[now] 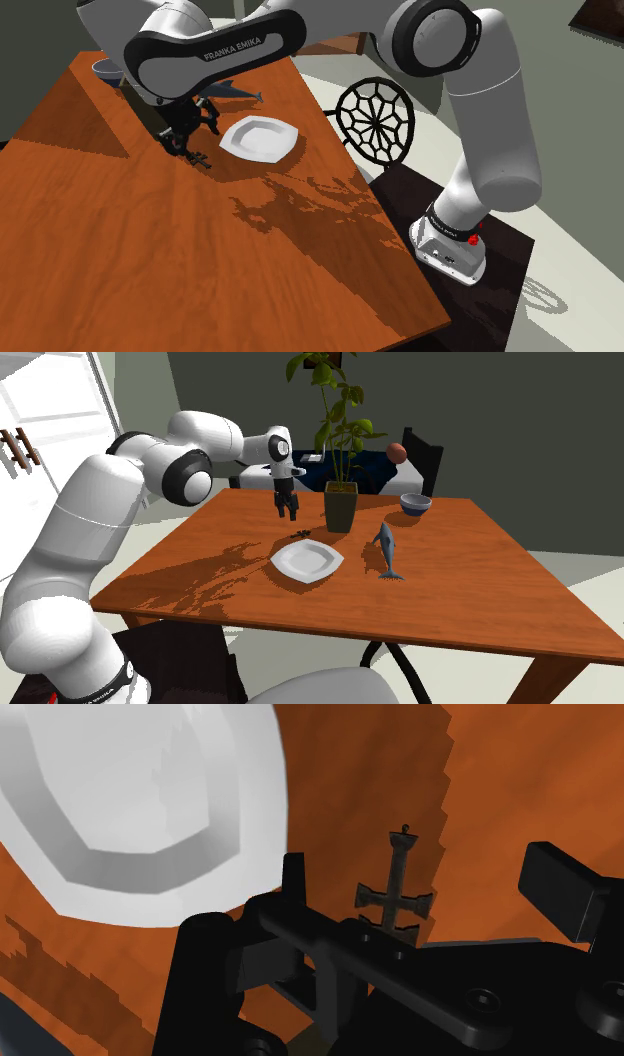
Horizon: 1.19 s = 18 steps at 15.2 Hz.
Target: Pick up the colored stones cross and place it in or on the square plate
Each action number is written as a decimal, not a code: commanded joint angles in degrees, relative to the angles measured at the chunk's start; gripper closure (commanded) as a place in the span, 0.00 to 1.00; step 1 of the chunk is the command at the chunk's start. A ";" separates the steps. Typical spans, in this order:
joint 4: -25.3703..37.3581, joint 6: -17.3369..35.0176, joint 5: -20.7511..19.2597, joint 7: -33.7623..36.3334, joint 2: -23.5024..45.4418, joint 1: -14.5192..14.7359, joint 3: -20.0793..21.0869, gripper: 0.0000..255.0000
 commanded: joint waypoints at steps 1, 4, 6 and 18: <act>0.00 0.02 0.00 0.00 0.01 0.00 0.00 0.00; 0.00 0.01 0.00 0.00 0.00 0.00 0.00 1.00; 0.00 0.01 0.00 0.00 0.00 0.00 0.00 1.00; -11.18 23.80 4.81 -0.78 -1.03 -8.93 2.02 0.00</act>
